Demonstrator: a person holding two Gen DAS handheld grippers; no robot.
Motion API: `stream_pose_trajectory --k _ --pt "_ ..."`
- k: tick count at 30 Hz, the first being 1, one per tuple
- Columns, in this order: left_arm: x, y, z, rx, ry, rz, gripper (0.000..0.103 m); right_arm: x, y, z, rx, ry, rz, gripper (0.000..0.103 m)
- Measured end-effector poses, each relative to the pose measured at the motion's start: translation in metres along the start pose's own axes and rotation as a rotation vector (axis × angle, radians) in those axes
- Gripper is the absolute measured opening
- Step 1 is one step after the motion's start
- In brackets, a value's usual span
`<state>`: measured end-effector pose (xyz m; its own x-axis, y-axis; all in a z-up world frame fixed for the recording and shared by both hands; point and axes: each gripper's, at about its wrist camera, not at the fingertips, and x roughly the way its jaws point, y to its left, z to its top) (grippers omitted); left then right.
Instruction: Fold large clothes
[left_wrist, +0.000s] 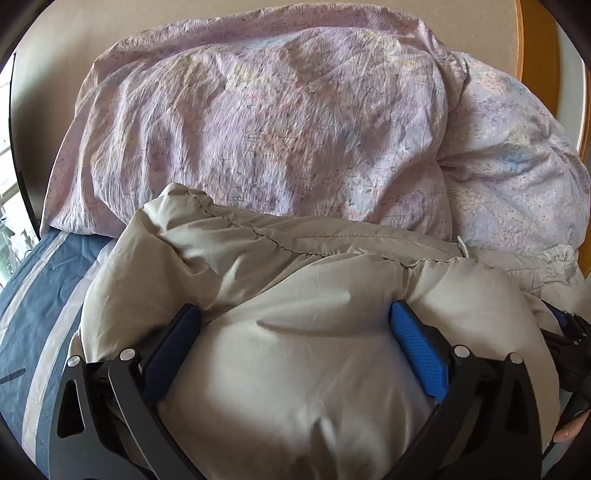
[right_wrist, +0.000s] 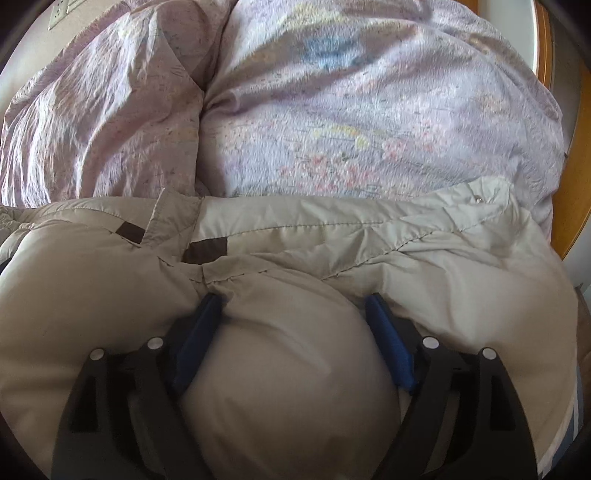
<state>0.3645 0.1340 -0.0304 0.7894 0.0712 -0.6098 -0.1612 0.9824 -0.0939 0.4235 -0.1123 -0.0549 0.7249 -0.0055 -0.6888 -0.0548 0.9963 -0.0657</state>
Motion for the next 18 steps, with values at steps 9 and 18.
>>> stream_pose_trajectory --k 9,18 --pt "0.022 -0.014 -0.016 0.063 0.013 0.110 0.102 0.018 0.014 -0.009 -0.026 0.007 -0.045 0.086" --pt "0.026 -0.012 -0.013 0.061 0.088 0.096 0.102 0.012 -0.007 0.004 0.005 0.045 0.029 0.086"
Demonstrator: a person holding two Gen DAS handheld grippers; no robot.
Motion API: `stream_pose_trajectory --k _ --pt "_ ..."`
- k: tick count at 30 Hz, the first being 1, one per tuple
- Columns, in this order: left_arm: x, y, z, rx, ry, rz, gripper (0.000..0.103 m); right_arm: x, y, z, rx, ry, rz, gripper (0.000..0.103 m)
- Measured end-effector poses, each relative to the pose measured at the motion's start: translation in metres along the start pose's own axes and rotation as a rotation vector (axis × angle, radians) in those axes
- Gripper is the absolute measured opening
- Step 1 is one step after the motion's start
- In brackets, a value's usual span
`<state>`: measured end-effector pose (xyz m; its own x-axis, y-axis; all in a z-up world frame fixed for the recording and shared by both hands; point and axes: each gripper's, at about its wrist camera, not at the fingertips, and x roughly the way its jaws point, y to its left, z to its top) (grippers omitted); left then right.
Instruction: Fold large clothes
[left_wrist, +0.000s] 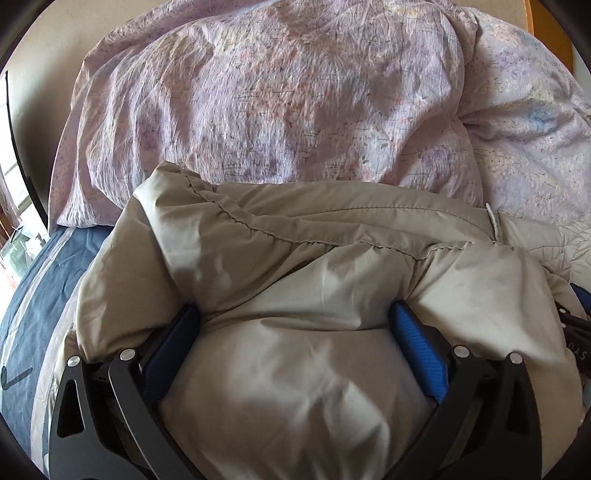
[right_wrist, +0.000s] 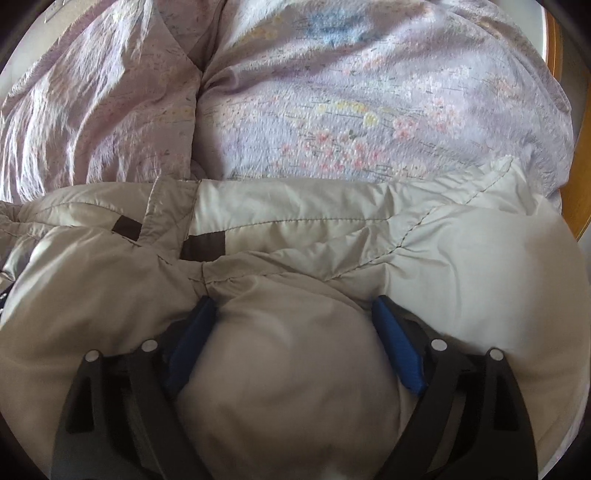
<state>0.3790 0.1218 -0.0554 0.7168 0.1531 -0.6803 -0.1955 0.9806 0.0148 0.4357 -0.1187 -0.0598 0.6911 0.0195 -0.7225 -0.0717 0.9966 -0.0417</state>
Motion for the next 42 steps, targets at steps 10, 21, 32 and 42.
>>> stream_pose_trajectory --k 10,21,32,42 --pt "-0.031 0.026 0.023 0.011 -0.117 0.091 0.102 -0.050 -0.115 0.029 0.174 -0.162 -0.087 0.086" --pt "0.017 0.067 0.010 -0.146 0.007 0.081 0.102 0.016 -0.148 0.003 0.223 -0.056 -0.107 0.089" --pt "0.043 0.084 0.006 -0.212 0.089 0.024 0.102 0.059 -0.164 -0.001 0.210 0.076 -0.084 0.096" --pt "0.026 0.100 0.005 -0.264 0.086 0.004 0.102 0.042 -0.180 -0.006 0.235 0.069 -0.122 0.095"
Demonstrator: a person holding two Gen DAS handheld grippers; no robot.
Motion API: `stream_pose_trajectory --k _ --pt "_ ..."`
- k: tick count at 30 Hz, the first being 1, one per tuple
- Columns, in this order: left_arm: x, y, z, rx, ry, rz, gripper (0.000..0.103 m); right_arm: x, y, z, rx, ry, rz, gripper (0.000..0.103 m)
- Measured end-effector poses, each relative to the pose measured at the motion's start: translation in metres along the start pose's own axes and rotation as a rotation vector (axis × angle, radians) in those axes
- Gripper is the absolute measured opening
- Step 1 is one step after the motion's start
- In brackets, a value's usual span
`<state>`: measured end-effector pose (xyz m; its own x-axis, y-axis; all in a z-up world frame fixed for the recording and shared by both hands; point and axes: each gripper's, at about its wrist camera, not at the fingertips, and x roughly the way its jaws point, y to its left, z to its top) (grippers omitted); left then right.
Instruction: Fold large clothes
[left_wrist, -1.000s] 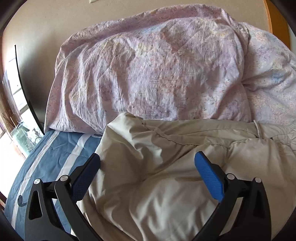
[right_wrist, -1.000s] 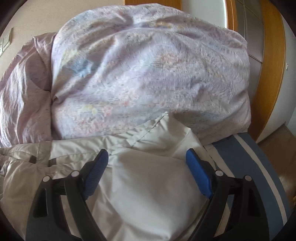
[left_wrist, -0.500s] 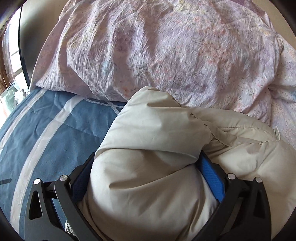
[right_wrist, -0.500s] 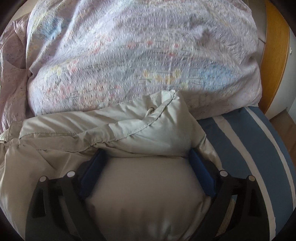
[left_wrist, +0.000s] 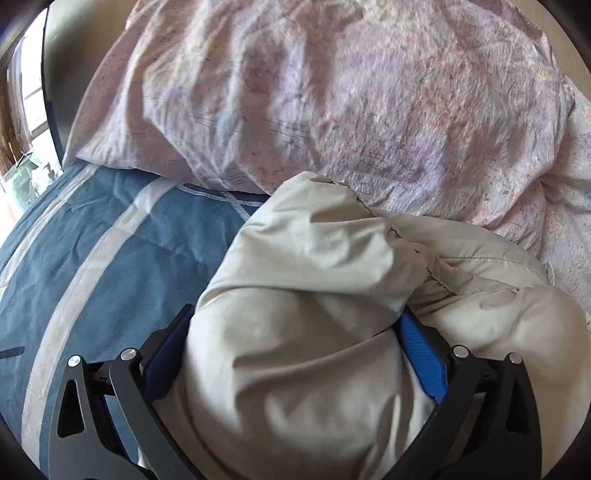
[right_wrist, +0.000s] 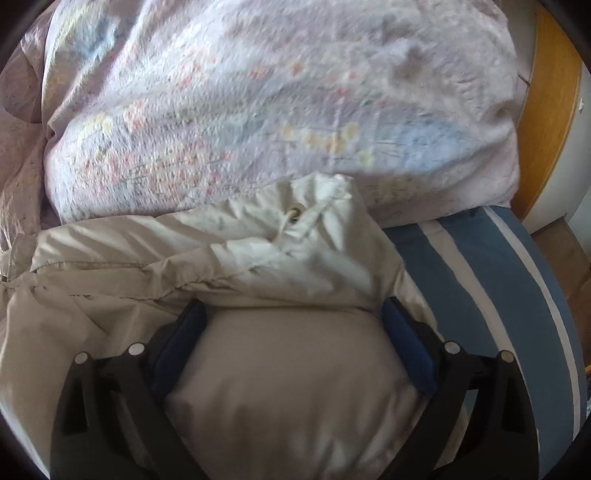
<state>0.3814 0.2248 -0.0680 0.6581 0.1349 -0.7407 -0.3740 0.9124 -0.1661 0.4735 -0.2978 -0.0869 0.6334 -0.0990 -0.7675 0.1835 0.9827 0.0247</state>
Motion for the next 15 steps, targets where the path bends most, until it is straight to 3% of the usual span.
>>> stream_pose_trajectory --k 5,10,13,15 --pt "-0.082 0.043 -0.008 -0.119 -0.091 -0.206 0.102 -0.088 -0.070 -0.020 0.282 -0.122 0.123 0.096" --pt "-0.127 0.079 -0.038 -0.198 -0.072 -0.283 0.102 -0.142 -0.117 -0.063 0.468 -0.086 0.181 0.096" --pt "-0.129 0.091 -0.059 -0.215 -0.021 -0.293 0.102 -0.144 -0.128 -0.095 0.559 -0.008 0.255 0.095" --pt "-0.127 0.097 -0.072 -0.257 0.008 -0.321 0.102 -0.135 -0.128 -0.113 0.621 0.052 0.317 0.090"
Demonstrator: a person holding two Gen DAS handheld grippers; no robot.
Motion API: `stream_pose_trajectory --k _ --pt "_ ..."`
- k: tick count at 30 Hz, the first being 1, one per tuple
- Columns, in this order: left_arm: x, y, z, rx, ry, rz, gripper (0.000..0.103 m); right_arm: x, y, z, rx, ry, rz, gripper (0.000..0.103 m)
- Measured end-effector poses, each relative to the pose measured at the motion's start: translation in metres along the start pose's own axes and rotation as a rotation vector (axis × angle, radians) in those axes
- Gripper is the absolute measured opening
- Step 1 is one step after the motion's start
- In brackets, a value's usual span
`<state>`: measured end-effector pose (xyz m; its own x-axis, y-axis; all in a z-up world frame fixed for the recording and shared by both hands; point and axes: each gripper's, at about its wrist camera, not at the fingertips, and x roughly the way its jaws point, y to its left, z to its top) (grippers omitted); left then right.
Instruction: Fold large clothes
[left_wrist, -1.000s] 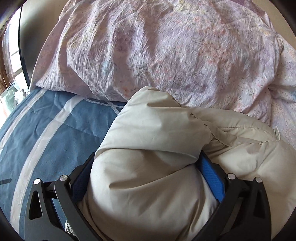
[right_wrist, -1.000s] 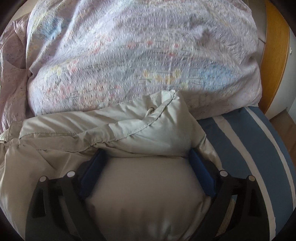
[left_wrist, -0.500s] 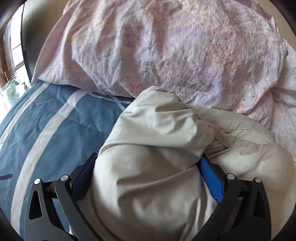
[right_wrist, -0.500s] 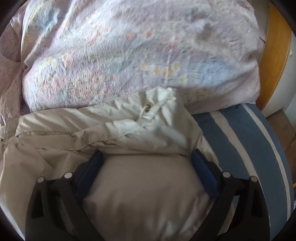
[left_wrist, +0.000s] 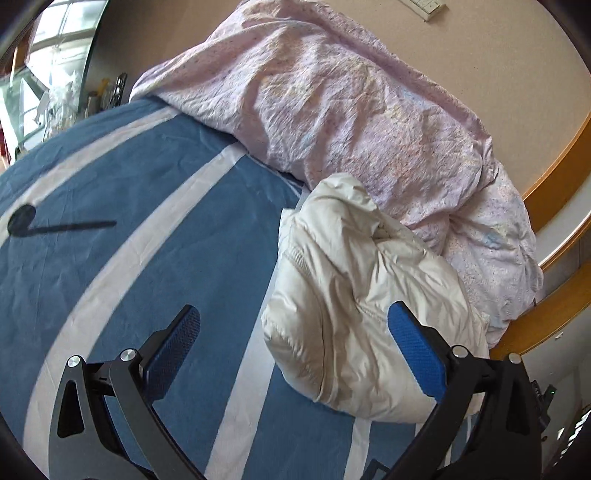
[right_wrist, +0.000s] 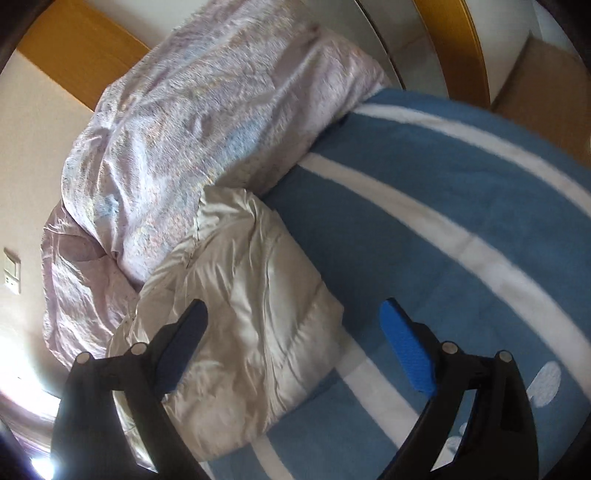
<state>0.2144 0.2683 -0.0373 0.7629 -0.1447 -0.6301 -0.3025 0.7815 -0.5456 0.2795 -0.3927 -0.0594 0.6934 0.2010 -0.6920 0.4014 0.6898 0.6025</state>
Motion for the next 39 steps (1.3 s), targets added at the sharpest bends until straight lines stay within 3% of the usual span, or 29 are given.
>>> stream_pose_trajectory --k 12,15,21,32,35,37,39 --pt "0.026 -0.003 -0.029 -0.194 0.039 -0.063 0.102 0.041 -0.014 -0.037 0.169 0.174 0.074 0.076" --pt "0.036 -0.005 -0.031 -0.243 0.046 -0.084 0.101 0.044 -0.009 -0.041 0.183 0.174 0.093 0.072" --pt "0.053 -0.005 -0.037 -0.315 0.059 -0.117 0.090 0.053 -0.002 -0.046 0.202 0.178 0.131 0.064" --pt "0.055 -0.002 -0.039 -0.386 -0.018 -0.147 0.078 0.062 -0.004 -0.048 0.218 0.113 0.173 0.049" --pt "0.055 0.002 -0.040 -0.411 -0.024 -0.160 0.066 0.059 -0.006 -0.049 0.200 0.100 0.185 0.038" --pt "0.055 0.006 -0.039 -0.423 -0.026 -0.168 0.048 0.057 -0.004 -0.048 0.184 0.089 0.200 0.031" --pt "0.054 0.009 -0.038 -0.432 -0.026 -0.186 0.037 0.054 -0.001 -0.046 0.161 0.082 0.202 0.026"
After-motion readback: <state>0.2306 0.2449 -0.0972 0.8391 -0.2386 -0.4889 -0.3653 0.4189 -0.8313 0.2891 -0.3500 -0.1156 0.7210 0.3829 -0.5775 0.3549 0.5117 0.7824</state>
